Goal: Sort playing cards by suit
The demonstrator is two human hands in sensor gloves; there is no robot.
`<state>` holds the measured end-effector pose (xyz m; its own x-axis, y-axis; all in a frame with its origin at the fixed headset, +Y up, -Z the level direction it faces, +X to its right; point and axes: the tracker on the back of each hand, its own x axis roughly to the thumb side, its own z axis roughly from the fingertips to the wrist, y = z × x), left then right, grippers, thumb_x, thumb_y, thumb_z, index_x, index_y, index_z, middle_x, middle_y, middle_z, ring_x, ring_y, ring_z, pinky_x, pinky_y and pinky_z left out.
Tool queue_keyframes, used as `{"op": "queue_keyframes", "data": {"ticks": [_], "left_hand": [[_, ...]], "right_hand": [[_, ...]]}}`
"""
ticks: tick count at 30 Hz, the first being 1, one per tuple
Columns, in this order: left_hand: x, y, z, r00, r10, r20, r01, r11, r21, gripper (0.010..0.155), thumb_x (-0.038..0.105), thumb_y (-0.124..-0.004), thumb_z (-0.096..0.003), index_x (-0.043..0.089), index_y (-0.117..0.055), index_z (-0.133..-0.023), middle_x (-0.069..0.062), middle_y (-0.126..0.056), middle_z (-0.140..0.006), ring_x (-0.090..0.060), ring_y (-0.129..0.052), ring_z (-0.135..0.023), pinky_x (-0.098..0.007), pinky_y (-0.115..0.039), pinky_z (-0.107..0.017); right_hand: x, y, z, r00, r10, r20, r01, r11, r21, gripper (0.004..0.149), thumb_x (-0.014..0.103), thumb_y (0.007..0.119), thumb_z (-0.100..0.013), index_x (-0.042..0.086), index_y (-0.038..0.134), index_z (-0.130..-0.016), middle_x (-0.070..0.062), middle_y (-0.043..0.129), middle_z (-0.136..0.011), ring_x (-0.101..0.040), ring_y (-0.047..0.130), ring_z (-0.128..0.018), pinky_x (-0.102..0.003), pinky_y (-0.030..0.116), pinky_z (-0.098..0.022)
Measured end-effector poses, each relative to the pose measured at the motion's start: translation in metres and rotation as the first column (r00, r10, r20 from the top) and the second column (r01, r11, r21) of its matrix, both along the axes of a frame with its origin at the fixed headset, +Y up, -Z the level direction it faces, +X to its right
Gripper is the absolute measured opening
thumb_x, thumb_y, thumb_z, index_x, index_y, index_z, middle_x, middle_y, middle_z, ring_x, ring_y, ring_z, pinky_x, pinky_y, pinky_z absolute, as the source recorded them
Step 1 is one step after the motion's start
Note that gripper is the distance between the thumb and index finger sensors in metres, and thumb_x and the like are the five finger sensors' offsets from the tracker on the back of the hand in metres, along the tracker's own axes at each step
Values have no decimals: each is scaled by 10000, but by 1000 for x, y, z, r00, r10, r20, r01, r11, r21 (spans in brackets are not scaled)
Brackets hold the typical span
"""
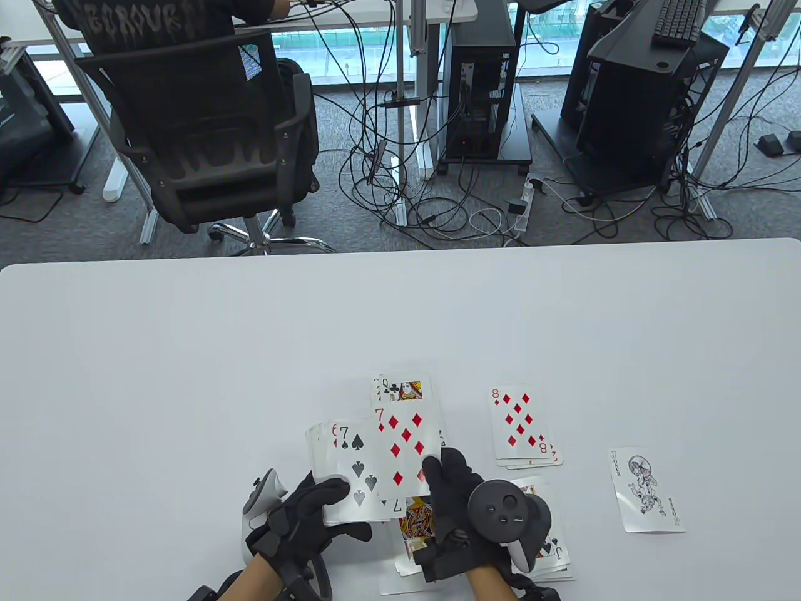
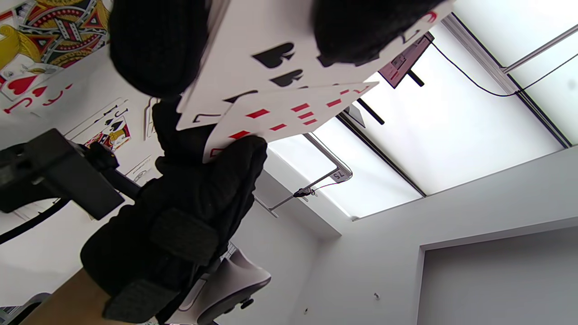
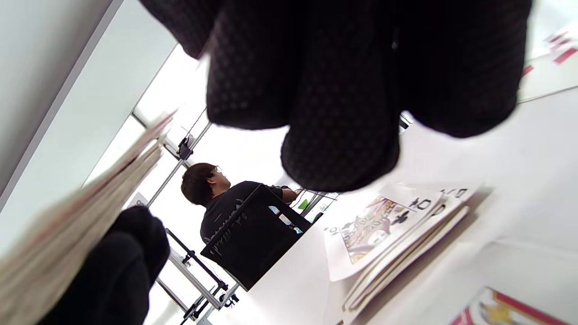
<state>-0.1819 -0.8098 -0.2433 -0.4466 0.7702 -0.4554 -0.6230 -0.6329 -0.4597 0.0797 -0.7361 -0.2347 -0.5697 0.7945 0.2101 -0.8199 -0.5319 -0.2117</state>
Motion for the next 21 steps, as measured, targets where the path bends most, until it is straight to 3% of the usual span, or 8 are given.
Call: {"op": "queue_keyframes", "data": {"ticks": [10, 16, 21], "left_hand": [[-2, 1, 0, 1000, 14, -20, -14, 1000, -6, 517, 406, -706, -604, 360, -456, -1054, 61, -601, -1107, -275, -756, -978, -414, -839, -531], [-3, -1, 0, 1000, 13, -24, -14, 1000, -19, 516, 406, -706, -605, 359, -455, -1054, 59, -600, -1107, -273, -756, -978, -414, -839, -532], [-4, -1, 0, 999, 20, -32, -20, 1000, -17, 517, 411, -704, -603, 361, -455, -1054, 62, -602, -1106, -272, -757, -978, -411, -841, -532]], "right_hand": [[32, 5, -11, 978, -192, 86, 198, 978, -61, 402, 241, 638, -538, -91, 713, -751, -42, 931, -393, -237, 1005, -321, -441, 878, -285], [71, 17, -34, 983, -14, 181, 40, 989, -143, 405, 234, 650, -532, -104, 720, -744, -51, 933, -376, -243, 1004, -302, -449, 874, -269], [95, 29, -58, 979, 141, 144, -107, 969, -224, 410, 225, 669, -526, -118, 730, -742, -71, 936, -366, -267, 1000, -293, -469, 865, -264]]}}
